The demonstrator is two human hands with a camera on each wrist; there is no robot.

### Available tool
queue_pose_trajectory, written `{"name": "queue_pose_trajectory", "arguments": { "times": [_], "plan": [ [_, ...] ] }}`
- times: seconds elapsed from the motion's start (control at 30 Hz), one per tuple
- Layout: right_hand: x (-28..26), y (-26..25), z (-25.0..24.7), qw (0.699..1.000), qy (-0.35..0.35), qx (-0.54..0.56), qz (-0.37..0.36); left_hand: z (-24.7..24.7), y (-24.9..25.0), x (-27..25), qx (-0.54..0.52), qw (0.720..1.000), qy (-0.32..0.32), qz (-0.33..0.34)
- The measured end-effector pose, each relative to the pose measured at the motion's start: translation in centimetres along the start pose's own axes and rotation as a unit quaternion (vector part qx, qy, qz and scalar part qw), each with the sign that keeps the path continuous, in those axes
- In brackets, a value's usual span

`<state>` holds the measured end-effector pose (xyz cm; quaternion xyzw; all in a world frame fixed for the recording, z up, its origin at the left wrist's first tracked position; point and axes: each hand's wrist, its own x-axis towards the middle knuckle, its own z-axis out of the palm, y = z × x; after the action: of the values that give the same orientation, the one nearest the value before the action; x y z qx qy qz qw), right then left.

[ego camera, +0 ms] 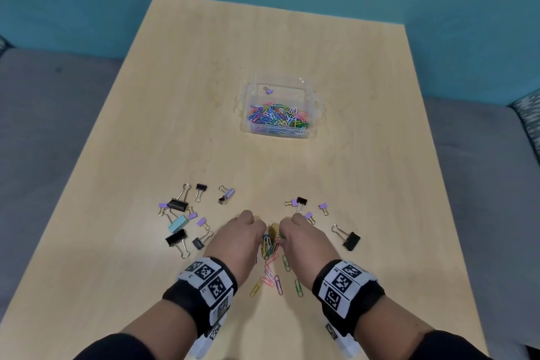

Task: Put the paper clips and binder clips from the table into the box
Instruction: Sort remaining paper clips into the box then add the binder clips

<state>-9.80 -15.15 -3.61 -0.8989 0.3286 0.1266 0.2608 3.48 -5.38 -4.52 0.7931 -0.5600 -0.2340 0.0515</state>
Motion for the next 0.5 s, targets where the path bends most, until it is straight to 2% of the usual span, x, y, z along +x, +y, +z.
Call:
{"name": "queue_pose_trajectory", "arguments": {
  "times": [0.13, 0.23, 0.33, 0.4, 0.5],
  "plan": [
    [0.3, 0.3, -0.7, 0.998, -0.029, 0.043, 0.021, -0.3, -0.2, 0.1, -0.04, 0.999, 0.018, -0.029],
    [0.4, 0.6, -1.9, 0.995, -0.05, 0.082, 0.02, -1.2, -0.5, 0.1, -0.12, 0.991, 0.004, -0.061],
    [0.7, 1.0, -3.4, 0.981, -0.075, 0.17, 0.046, -2.9, -1.0, 0.2, -0.202, 0.976, -0.012, -0.075],
    [1.2, 1.3, -4.6, 0.955, -0.097, 0.269, 0.081, -4.3, -1.2, 0.6, -0.288, 0.952, -0.027, -0.104],
    [2.9, 1.6, -7.1, 0.91, -0.09, 0.396, 0.088, -7.1, -1.2, 2.4, -0.441, 0.888, -0.038, -0.125]
  ]
}}
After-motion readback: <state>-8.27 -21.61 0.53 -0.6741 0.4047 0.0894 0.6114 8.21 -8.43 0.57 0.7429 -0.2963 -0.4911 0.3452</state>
